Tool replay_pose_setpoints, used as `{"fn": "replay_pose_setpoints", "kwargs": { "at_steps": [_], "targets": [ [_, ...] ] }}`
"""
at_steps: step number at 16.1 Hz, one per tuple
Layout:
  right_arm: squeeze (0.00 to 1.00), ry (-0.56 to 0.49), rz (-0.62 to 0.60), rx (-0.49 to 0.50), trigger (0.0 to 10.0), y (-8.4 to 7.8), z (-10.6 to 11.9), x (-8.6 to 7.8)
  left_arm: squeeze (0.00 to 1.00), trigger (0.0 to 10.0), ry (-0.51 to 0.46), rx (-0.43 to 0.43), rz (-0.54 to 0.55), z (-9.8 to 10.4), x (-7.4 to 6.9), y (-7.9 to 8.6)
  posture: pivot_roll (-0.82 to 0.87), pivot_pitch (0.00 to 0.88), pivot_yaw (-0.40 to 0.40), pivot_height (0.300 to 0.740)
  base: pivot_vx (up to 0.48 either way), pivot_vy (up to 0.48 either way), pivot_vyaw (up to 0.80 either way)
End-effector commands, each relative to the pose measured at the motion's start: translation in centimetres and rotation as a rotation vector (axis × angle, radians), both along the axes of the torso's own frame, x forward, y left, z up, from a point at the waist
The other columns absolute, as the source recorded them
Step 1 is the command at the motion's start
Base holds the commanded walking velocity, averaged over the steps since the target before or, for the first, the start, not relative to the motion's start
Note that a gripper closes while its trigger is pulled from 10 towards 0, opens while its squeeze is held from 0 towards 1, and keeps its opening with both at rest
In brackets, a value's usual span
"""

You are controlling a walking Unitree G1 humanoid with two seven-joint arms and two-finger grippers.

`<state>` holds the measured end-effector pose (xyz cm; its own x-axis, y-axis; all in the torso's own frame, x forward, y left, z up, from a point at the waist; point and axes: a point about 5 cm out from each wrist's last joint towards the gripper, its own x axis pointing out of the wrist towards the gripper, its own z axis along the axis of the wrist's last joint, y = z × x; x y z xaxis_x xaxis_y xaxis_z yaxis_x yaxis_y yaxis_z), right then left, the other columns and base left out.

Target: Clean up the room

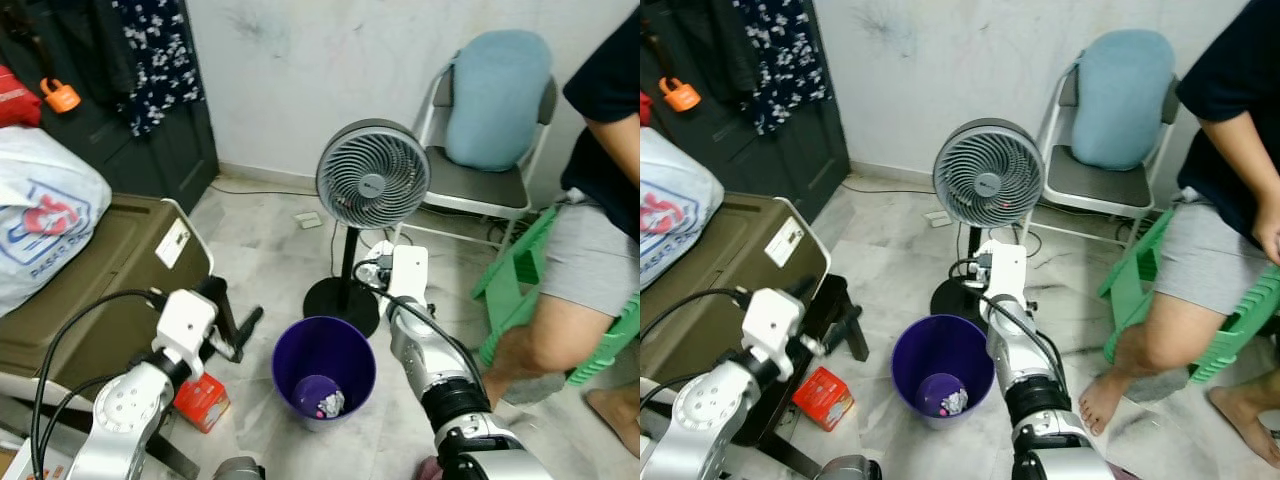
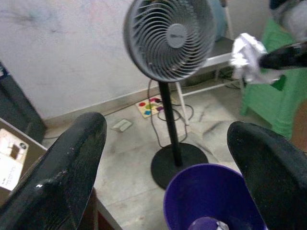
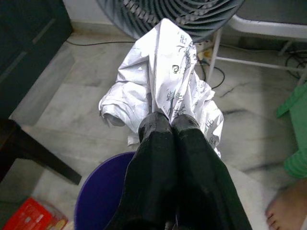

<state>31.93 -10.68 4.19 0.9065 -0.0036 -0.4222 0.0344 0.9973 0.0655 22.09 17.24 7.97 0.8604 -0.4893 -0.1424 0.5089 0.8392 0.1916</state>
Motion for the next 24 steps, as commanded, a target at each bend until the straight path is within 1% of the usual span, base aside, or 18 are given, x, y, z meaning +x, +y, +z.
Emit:
{"fn": "replay_pose_setpoints", "kwargs": {
  "at_steps": [1, 4, 5, 6, 7, 9, 11, 12, 13, 14, 15, 16, 19, 20, 22, 24],
  "targets": [
    [0.00, -0.010, -0.003, 0.000, 10.0, 0.2, 0.3, 0.4, 0.00, 10.0, -0.032, 0.015, -0.047, 0.7, 0.0, -0.5, 0.19, 0.000, -0.006, 0.740, 0.000, 0.000, 0.00],
    [0.00, -0.004, 0.005, -0.002, 10.0, 1.0, 0.3, 0.5, 0.00, 10.0, -0.045, 0.019, -0.086, 1.2, 0.1, -0.9, 0.19, 0.009, 0.003, 0.740, 0.000, 0.000, 0.00],
    [0.00, 0.001, 0.004, -0.017, 10.0, 1.1, 0.2, 0.5, 0.00, 10.0, -0.046, 0.024, -0.102, 1.3, -0.1, -1.0, 0.19, 0.013, 0.005, 0.740, 0.000, 0.000, 0.00],
    [0.00, 0.006, 0.008, -0.065, 10.0, 1.1, 0.1, 0.5, 0.00, 10.0, -0.046, 0.037, -0.125, 1.4, -0.3, -1.1, 0.20, 0.025, 0.011, 0.740, 0.000, 0.000, 0.00],
    [0.00, 0.015, 0.003, -0.079, 10.0, 1.1, -0.2, 0.3, 0.00, 10.0, -0.044, 0.054, -0.135, 1.6, -0.8, -0.9, 0.21, 0.039, 0.020, 0.740, 0.000, 0.000, 0.00],
    [0.00, 0.022, 0.002, -0.081, 10.0, 1.1, -0.7, -0.1, 0.00, 10.0, -0.041, 0.071, -0.116, 1.8, -1.5, -0.3, 0.22, 0.061, 0.041, 0.740, 0.000, 0.000, 0.00],
    [0.00, 0.044, -0.014, -0.084, 10.0, 1.4, -1.4, -0.6, 0.00, 10.0, -0.048, 0.122, -0.112, 2.3, -2.6, 0.7, 0.24, 0.096, 0.069, 0.740, 0.000, 0.000, 0.00],
    [0.00, 0.058, -0.021, -0.085, 10.0, 1.5, -1.8, -0.9, 0.00, 10.0, -0.035, 0.121, -0.105, 2.4, -3.0, 1.0, 0.25, 0.116, 0.082, 0.740, 0.000, 0.000, 0.00],
    [0.00, 0.083, -0.030, -0.092, 10.0, 1.7, -2.2, -1.1, 0.00, 10.0, -0.017, 0.136, -0.129, 2.6, -3.7, 1.1, 0.27, 0.142, 0.099, 0.740, 0.000, 0.000, 0.00],
    [0.00, 0.095, -0.033, -0.091, 10.0, 1.8, -2.4, -1.3, 0.00, 10.0, -0.007, 0.144, -0.146, 2.7, -4.1, 1.1, 0.27, 0.145, 0.103, 0.740, 0.000, 0.000, 0.00],
    [0.00, 0.097, -0.036, -0.092, 10.0, 1.9, -2.4, -1.3, 0.00, 10.0, -0.003, 0.145, -0.146, 2.7, -4.3, 1.1, 0.28, 0.159, 0.115, 0.740, 0.000, 0.000, 0.00],
    [0.00, 0.098, -0.039, -0.089, 10.0, 2.1, -2.4, -1.2, 0.00, 10.0, 0.019, 0.155, -0.139, 2.9, -4.9, 1.5, 0.30, 0.183, 0.144, 0.740, 0.000, 0.000, 0.00],
    [0.00, 0.097, -0.044, -0.075, 10.0, 2.7, -2.3, -1.1, 0.00, 10.0, 0.044, 0.176, -0.139, 3.4, -5.9, 2.1, 0.33, 0.214, 0.179, 0.740, 0.000, 0.000, 0.00],
    [0.00, 0.088, -0.034, -0.068, 10.0, 3.2, -2.2, -1.0, 0.00, 10.0, 0.052, 0.183, -0.143, 3.7, -6.2, 2.4, 0.34, 0.215, 0.186, 0.740, 0.000, 0.000, 0.00],
    [0.00, 0.049, 0.047, -0.083, 10.0, 5.0, -1.4, -0.7, 0.00, 10.0, 0.069, 0.201, -0.148, 4.0, -6.6, 2.8, 0.35, 0.219, 0.197, 0.740, 0.000, 0.000, 0.00],
    [0.00, 0.055, 0.059, -0.050, 10.0, 6.2, -1.2, -0.8, 0.00, 10.0, 0.078, 0.209, -0.149, 4.1, -6.7, 3.1, 0.36, 0.214, 0.203, 0.740, 0.000, 0.000, 0.00]
  ]
}}
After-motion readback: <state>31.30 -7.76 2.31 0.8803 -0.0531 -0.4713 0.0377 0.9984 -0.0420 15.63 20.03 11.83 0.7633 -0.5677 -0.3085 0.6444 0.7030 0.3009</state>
